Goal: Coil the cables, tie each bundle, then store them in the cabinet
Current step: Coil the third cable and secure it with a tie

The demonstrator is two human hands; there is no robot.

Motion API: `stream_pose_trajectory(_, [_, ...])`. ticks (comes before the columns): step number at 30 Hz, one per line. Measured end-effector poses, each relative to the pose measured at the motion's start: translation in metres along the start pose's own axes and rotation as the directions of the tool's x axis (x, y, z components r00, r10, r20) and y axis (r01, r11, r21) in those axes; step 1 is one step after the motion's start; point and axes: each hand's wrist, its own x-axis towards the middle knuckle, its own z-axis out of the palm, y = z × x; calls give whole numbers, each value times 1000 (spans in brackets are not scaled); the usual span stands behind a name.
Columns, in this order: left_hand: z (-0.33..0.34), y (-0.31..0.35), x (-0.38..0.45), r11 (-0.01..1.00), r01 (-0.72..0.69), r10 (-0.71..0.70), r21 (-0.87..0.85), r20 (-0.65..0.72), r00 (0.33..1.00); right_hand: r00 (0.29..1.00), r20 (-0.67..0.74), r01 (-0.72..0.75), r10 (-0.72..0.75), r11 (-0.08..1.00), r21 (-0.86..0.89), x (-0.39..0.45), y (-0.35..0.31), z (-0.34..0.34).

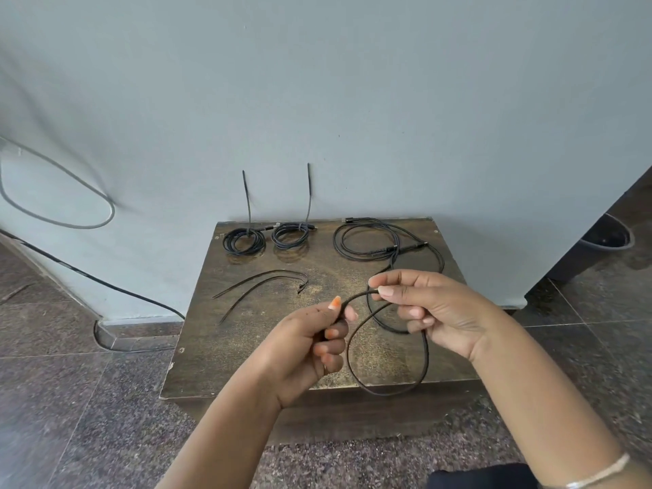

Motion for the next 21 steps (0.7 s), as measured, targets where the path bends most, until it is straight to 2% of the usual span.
stream_pose_trajectory(3, [-1,6,-2,947,58,-20,-316,123,992,998,25,-66,63,987,148,9,10,10])
stream_pose_trajectory(6, [0,7,-5,886,-2,67,-465,124,990,983,67,-180,168,944,275,15,22,25])
stream_pose_trajectory(8, [-1,8,-6,842,-65,131,-536,86,988,967,77,-253,241,936,244,17,29,35])
stream_pose_trajectory(10, [-2,9,-6,817,-143,197,-558,36,980,956,82,-291,282,948,129,16,33,45])
stream_pose_trajectory(13, [-4,9,-6,841,-293,286,-455,-87,954,957,116,-264,266,964,-31,11,33,55])
stream_pose_trajectory(17, [-4,12,-4,858,-453,426,-241,-156,891,959,114,-249,258,965,-87,2,26,54])
stream_pose_trajectory(19, [-7,13,-5,848,-521,502,-95,-170,848,974,43,-212,222,963,-166,0,23,50])
stream_pose_trajectory(21, [-8,13,-6,811,-572,585,123,-166,794,989,-44,-145,139,947,-286,-2,21,45])
